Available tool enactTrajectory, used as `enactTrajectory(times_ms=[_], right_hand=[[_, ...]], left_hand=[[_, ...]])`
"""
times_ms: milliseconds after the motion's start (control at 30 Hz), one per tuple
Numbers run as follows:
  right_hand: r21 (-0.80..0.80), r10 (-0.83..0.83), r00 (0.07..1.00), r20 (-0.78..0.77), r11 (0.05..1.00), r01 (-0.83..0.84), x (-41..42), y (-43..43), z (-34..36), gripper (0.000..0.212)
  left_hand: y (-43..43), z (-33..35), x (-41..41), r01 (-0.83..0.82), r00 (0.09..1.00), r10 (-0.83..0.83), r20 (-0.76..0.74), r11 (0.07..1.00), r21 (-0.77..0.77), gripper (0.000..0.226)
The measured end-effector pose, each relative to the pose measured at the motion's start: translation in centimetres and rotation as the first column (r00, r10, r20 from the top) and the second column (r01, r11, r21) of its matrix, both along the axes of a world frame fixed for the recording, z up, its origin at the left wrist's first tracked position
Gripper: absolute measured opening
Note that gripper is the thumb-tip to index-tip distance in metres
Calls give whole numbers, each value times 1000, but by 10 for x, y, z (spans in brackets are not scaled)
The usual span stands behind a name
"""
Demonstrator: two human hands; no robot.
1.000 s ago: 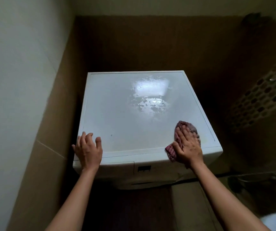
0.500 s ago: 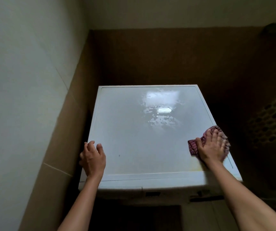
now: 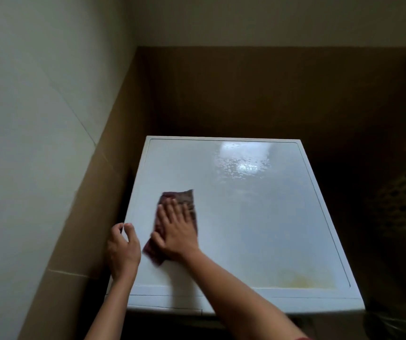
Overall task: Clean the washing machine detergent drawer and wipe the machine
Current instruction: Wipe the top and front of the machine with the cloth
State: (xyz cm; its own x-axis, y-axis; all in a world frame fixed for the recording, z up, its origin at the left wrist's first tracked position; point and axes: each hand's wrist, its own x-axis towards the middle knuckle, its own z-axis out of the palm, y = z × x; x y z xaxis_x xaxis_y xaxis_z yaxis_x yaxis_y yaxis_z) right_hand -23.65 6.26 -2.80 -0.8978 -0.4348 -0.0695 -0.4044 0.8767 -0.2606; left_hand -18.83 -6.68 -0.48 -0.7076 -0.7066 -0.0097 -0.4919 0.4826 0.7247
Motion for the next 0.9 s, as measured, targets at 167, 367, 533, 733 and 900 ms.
enactTrajectory(times_ms=[167,367,533,733,900], right_hand=[[61,183,983,29,981,-185,39,-43,-3,73],[57,494,869,9,868,-494,59,-7,-5,64],[-60,438,896,-74,895,-442,36,67,-15,68],[-113,41,996,-75,992,-49,-34,132,-5,66],[-44,-246,968,-44,969,244,-98,177,-2,64]], left_hand=[[-6,8,-16,-59,998,58,14,991,119,35],[-17,7,-39,81,997,-80,-12,993,81,32],[-19,-9,-68,199,978,-197,61,980,-15,32],[-7,-14,-95,238,968,-227,110,967,-95,44],[-5,-16,-118,246,961,-229,154,964,-98,48]])
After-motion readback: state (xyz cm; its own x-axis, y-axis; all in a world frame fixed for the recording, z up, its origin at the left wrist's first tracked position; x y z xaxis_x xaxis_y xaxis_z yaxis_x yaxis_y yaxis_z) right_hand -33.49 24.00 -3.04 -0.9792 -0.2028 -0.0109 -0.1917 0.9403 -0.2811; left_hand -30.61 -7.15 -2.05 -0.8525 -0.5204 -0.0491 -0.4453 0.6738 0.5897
